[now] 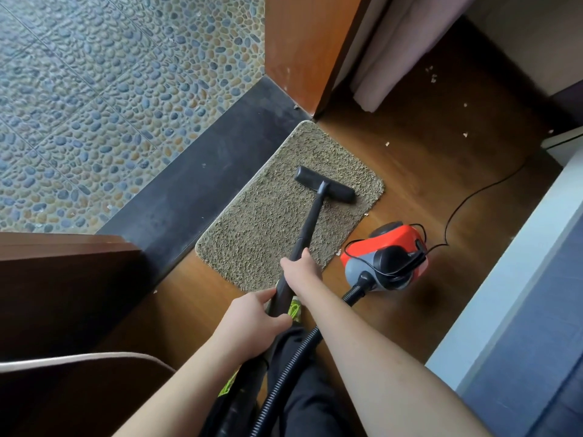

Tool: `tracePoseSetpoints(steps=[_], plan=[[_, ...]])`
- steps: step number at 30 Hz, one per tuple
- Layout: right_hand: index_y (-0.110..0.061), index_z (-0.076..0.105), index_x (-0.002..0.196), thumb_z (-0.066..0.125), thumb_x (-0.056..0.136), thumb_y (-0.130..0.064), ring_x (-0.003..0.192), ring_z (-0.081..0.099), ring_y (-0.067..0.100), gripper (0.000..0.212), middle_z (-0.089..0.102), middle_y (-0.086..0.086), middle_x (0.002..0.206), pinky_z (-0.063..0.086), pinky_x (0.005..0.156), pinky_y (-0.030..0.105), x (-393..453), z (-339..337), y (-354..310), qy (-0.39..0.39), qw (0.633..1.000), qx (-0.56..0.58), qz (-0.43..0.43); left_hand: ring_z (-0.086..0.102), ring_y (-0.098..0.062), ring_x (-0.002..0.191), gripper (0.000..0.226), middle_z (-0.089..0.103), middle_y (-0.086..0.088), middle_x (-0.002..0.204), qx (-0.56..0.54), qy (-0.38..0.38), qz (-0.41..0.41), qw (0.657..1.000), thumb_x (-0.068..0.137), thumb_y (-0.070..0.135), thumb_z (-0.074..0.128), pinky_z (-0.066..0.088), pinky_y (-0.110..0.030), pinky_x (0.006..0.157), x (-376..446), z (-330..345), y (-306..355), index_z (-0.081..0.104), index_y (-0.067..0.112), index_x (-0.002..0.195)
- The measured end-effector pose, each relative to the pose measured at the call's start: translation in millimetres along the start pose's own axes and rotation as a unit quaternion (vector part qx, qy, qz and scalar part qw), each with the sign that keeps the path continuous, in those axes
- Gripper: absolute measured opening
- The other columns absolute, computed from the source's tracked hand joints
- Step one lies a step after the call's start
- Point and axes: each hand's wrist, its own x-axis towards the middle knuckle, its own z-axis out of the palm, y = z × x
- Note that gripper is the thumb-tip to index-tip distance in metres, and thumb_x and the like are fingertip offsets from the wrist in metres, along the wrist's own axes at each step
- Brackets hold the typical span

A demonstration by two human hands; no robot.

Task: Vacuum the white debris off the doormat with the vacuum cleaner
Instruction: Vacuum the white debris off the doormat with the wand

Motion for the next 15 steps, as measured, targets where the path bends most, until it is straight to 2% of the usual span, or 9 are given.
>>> tracePoseSetpoints(steps=[2, 4, 6, 8, 11, 15], plan=[[-0.024, 0.013, 0.158, 0.051, 0.097, -0.034, 0.123, 0.054, 0.031, 0.073, 0.05, 0.01, 0.143, 0.048, 0.094, 0.038, -0.7, 0.5, 0.6, 0.0, 1.0, -0.001, 0.004, 0.055, -0.004, 0.072, 0.07, 0.068, 0.004, 0.098, 0.0, 0.003, 0.002, 1.0, 0.079, 0.038, 0.066, 0.036, -0.008, 0.055, -2.1, 2.6, 0.9, 0.046, 0.03, 0.146], [-0.024, 0.013, 0.158, 0.051, 0.097, -0.033, 0.125, 0.053, 0.032, 0.073, 0.049, 0.01, 0.144, 0.047, 0.097, 0.038, -0.3, -0.1, 0.0, 0.003, 1.0, -0.002, 0.003, 0.06, -0.007, 0.082, 0.071, 0.07, 0.003, 0.106, 0.0, 0.008, 0.006, 1.0, 0.079, 0.038, 0.066, 0.037, -0.011, 0.062, -1.2, 4.6, 2.1, 0.045, 0.029, 0.146], [-0.024, 0.012, 0.158, 0.05, 0.097, -0.033, 0.123, 0.054, 0.032, 0.072, 0.05, 0.01, 0.144, 0.048, 0.093, 0.037, 0.4, -1.4, -1.9, -0.002, 1.0, 0.003, 0.003, 0.064, -0.011, 0.091, 0.07, 0.07, 0.003, 0.106, 0.005, 0.013, 0.007, 1.0, 0.079, 0.038, 0.067, 0.04, -0.014, 0.069, 1.8, 4.1, 3.2, 0.046, 0.028, 0.146], [-0.025, 0.011, 0.159, 0.049, 0.098, -0.032, 0.119, 0.056, 0.031, 0.072, 0.05, 0.01, 0.143, 0.048, 0.085, 0.034, 0.6, -2.7, -3.6, -0.009, 1.0, 0.014, 0.003, 0.061, -0.01, 0.083, 0.066, 0.067, 0.007, 0.092, 0.018, 0.016, 0.009, 1.0, 0.08, 0.036, 0.068, 0.04, -0.016, 0.065, 3.1, 1.1, 6.8, 0.05, 0.029, 0.143], [-0.025, 0.011, 0.159, 0.049, 0.097, -0.033, 0.117, 0.057, 0.031, 0.073, 0.05, 0.012, 0.142, 0.049, 0.089, 0.036, 0.6, -2.9, -6.9, -0.01, 1.0, 0.027, 0.004, 0.057, -0.007, 0.07, 0.054, 0.058, 0.015, 0.072, 0.026, 0.016, 0.014, 0.999, 0.08, 0.034, 0.067, 0.038, -0.011, 0.052, 3.9, -2.5, 9.7, 0.058, 0.028, 0.133], [-0.026, 0.011, 0.159, 0.05, 0.097, -0.032, 0.116, 0.057, 0.033, 0.074, 0.05, 0.013, 0.141, 0.052, 0.094, 0.04, -2.1, 0.5, -8.6, -0.007, 0.999, 0.033, 0.006, 0.057, -0.01, 0.069, 0.051, 0.054, 0.016, 0.067, 0.026, 0.018, 0.012, 0.999, 0.08, 0.032, 0.066, 0.035, -0.009, 0.05, 4.1, -1.4, 8.5, 0.059, 0.025, 0.13]])
